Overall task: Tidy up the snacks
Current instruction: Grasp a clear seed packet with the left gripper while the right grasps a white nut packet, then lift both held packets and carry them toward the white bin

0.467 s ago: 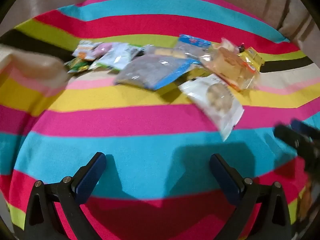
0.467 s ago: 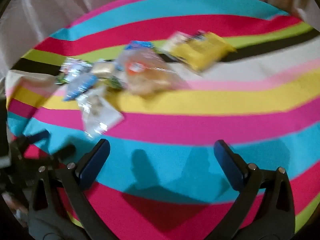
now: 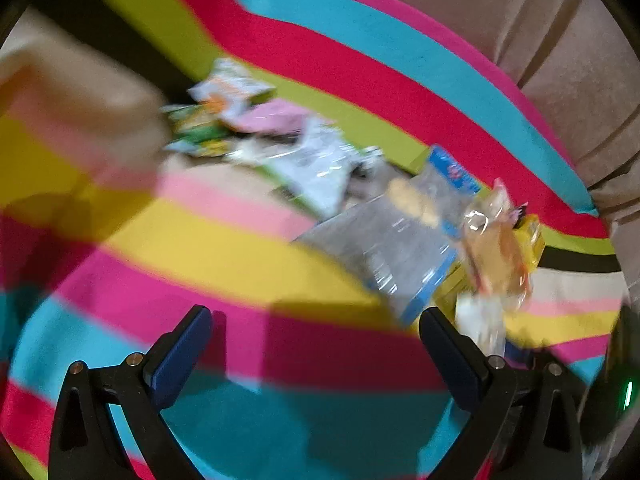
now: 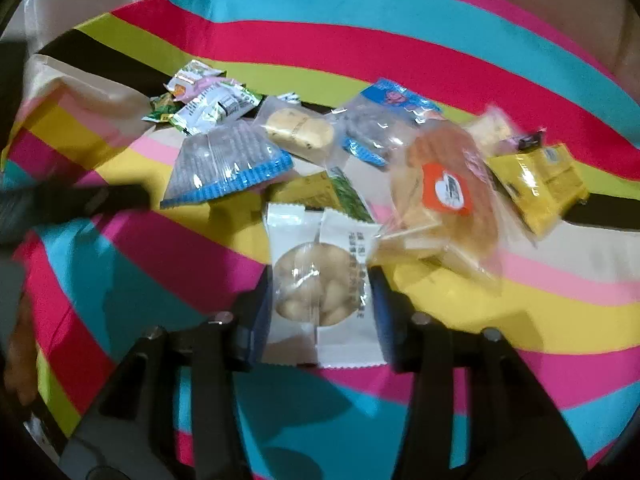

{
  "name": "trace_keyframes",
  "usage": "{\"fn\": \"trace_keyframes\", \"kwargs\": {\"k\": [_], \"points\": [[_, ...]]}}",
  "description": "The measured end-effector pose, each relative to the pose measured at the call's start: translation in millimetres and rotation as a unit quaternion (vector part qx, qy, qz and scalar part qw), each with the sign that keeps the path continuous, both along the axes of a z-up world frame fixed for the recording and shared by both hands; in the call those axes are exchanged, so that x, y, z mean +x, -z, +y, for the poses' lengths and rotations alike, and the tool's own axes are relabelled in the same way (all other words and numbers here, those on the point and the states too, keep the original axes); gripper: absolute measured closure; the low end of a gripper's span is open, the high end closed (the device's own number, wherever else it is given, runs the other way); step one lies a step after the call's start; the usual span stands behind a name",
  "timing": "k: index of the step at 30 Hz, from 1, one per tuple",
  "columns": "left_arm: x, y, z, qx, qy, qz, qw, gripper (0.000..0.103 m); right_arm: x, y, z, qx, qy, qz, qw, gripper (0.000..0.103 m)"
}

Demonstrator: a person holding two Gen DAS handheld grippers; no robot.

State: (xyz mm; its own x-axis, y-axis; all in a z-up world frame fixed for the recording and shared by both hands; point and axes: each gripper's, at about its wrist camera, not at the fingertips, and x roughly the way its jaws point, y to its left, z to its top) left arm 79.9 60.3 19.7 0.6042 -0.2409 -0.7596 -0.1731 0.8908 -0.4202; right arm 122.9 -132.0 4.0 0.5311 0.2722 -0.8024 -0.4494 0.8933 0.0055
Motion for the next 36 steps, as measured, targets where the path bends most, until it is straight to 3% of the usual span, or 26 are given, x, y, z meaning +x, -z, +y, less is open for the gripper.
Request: {"fn": "trace_keyframes", "kwargs": {"k": [3, 5, 7, 10, 11, 12, 14, 16, 18, 19, 20, 22, 24, 27, 30, 33, 35, 36], "points": [[18.6, -7.2, -10.9, -0.016, -0.011, -0.017, 0.9997, 0.0, -11.3, -1.0, -22.6, -0.002, 0.023, -0.011, 1.0, 0.054], [31.5, -10.8, -15.6, -0.021, -0.051, -0.015, 0.9984, 0.0, -28.7, -3.1, -43.5, 0.009, 0.032, -0.015, 0.999, 0.054], [50.6, -6.7, -21.2, 0.014, -0.092, 0.019, 0.9954, 0.0, -40.4, -4.1, -57.0, 0.024, 0.041, -0.012, 0.999, 0.054], [73.9, 7.2, -42.0, 0.098, -0.101, 0.05, 0.9887, 0.0, -50.4, -4.1, -65.9, 0.044, 0.051, -0.008, 0.998, 0.054], [72.8, 6.4, -46.8, 0.111, -0.09, 0.049, 0.9885, 0.007, -55.7, -4.7, -68.0, 0.043, 0.055, -0.008, 0.998, 0.054], [70.1, 5.9, -55.1, 0.122, -0.072, 0.047, 0.9888, 0.046, -63.5, -6.0, -70.9, 0.044, 0.055, -0.009, 0.997, 0.054], [48.0, 0.4, -63.9, 0.141, -0.051, 0.044, 0.9877, 0.055, -65.5, -7.5, -66.3, 0.046, 0.056, -0.001, 0.997, 0.054], [8.1, -3.4, -60.9, 0.123, -0.04, 0.035, 0.991, 0.063, -77.1, -8.4, -67.7, 0.054, 0.061, 0.001, 0.997, 0.054], [-35.8, -11.4, -48.2, 0.12, -0.044, 0.006, 0.9919, 0.063, -92.1, -10.2, -73.6, 0.074, 0.073, 0.009, 0.995, 0.054], [-80.6, -19.7, -42.9, 0.116, -0.039, -0.012, 0.9924, 0.063, -103.7, -7.8, -75.1, 0.073, 0.076, 0.007, 0.994, 0.054], [-92.4, -18.1, -37.8, 0.117, -0.037, -0.035, 0.9919, 0.063, -114.6, -10.9, -76.6, 0.073, 0.077, 0.013, 0.994, 0.054], [-138.9, -26.1, -45.1, 0.131, -0.026, -0.045, 0.99, 0.063, -131.7, -16.5, -78.7, 0.08, 0.079, 0.008, 0.994, 0.055], [-141.7, -25.2, -59.0, 0.132, -0.014, -0.064, 0.9891, 0.063, -152.3, -28.6, -82.3, 0.087, 0.085, -0.021, 0.992, 0.055], [-170.1, -69.4, -78.7, 0.155, 0.005, -0.124, 0.9801, 0.063, -190.3, -74.0, -91.7, 0.119, 0.092, -0.077, 0.986, 0.055], [-209.1, -143.2, -98.0, 0.169, 0.016, -0.232, 0.9579, 0.062, -236.3, -137.6, -101.4, 0.137, 0.094, -0.174, 0.971, 0.055], [-238.9, -192.4, -112.1, 0.172, 0.021, -0.304, 0.9368, 0.062, -295.5, -205.5, -110.5, 0.137, 0.105, -0.284, 0.943, 0.055], [-274.3, -227.2, -123.3, 0.177, 0.025, -0.365, 0.9138, 0.061, -333.3, -235.3, -119.1, 0.136, 0.115, -0.341, 0.923, 0.054], [-285.2, -238.2, -125.7, 0.178, 0.028, -0.382, 0.9066, 0.061, -351.8, -249.1, -122.0, 0.13, 0.119, -0.366, 0.914, 0.054]]}}
